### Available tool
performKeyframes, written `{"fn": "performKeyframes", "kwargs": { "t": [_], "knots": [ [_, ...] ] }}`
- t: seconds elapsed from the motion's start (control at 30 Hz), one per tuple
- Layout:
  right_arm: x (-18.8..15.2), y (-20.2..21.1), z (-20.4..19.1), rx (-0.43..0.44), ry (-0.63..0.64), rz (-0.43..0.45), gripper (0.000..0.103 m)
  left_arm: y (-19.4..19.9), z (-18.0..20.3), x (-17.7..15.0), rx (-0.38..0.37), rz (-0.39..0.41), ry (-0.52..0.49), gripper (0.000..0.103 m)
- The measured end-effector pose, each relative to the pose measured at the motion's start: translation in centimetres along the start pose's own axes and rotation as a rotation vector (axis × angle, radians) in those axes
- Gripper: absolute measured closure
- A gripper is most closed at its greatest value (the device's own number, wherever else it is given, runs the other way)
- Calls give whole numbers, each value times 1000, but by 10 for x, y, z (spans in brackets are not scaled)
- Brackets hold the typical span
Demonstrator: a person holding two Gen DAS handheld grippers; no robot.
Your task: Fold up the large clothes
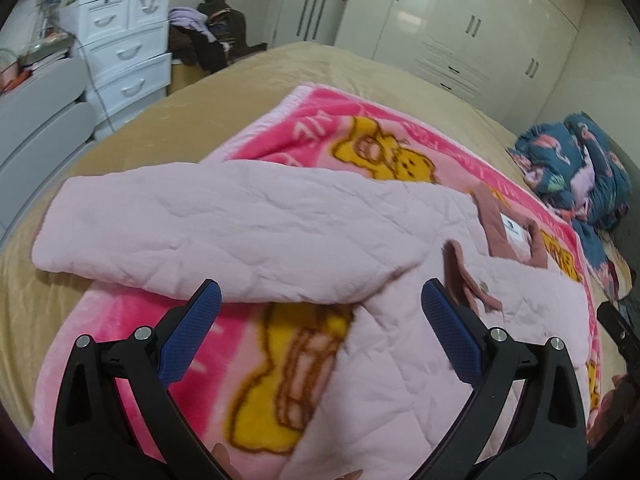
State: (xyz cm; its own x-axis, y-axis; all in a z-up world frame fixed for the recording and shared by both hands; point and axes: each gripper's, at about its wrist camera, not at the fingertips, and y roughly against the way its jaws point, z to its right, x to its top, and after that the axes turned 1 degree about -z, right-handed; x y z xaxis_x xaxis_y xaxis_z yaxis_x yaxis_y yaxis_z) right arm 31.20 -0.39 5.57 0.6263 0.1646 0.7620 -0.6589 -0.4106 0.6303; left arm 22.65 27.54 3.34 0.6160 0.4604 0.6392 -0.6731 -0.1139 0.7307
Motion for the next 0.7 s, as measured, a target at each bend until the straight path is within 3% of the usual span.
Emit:
{"fn": "performKeyframes", "kwargs": {
  "t": [0.7],
  "knots": [
    [25, -51, -139, 186, 183, -58, 4, -16, -94, 15, 135, -45, 233, 9]
  ]
}}
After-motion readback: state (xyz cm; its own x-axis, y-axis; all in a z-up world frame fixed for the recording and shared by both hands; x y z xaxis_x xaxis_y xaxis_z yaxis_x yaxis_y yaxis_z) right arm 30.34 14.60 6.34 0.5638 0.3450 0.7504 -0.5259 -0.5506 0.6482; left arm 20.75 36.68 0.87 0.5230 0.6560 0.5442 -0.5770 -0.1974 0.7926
